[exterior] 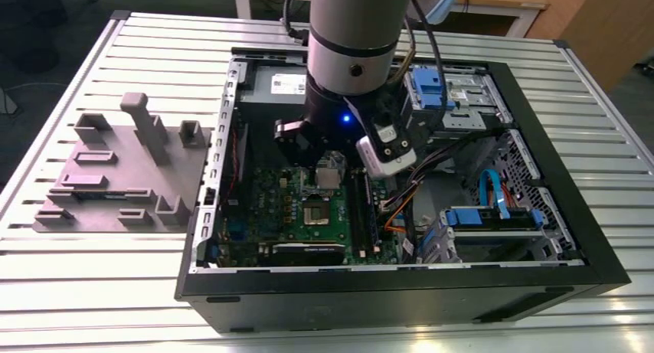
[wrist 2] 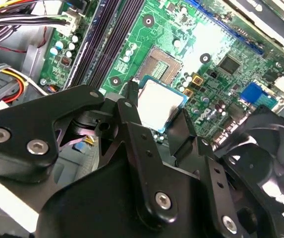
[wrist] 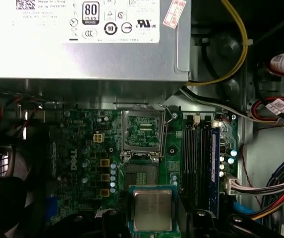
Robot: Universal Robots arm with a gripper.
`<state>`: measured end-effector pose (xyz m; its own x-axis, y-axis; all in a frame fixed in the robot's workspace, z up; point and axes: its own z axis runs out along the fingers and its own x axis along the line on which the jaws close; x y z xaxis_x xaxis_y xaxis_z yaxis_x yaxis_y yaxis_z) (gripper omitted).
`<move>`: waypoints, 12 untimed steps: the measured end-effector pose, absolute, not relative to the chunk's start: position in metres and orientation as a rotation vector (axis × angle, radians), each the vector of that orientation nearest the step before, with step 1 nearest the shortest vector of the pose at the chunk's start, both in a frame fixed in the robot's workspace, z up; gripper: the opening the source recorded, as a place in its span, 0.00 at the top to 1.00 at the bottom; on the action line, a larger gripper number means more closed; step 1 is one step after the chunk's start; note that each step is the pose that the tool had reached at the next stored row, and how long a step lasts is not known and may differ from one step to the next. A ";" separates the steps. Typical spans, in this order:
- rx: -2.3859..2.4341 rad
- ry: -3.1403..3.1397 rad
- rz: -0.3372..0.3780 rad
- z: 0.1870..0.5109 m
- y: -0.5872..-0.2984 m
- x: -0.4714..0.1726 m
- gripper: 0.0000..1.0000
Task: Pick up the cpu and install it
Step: 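Place the cpu into insertion slot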
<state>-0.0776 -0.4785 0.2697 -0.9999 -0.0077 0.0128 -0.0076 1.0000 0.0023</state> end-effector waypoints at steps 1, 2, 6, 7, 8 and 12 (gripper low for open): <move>0.012 -3.129 -0.003 0.268 -0.479 -0.078 0.53; 0.012 -3.129 -0.003 0.267 -0.480 -0.078 0.53; 0.011 -3.129 -0.004 0.260 -0.483 -0.078 0.53; 0.011 -3.129 -0.003 0.258 -0.483 -0.078 0.53; 0.011 -3.129 -0.004 0.256 -0.483 -0.078 0.53; 0.010 -3.129 -0.003 0.249 -0.483 -0.078 0.53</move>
<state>-0.0777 -0.4828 0.2488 -0.9999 -0.0065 0.0129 -0.0064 1.0000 0.0022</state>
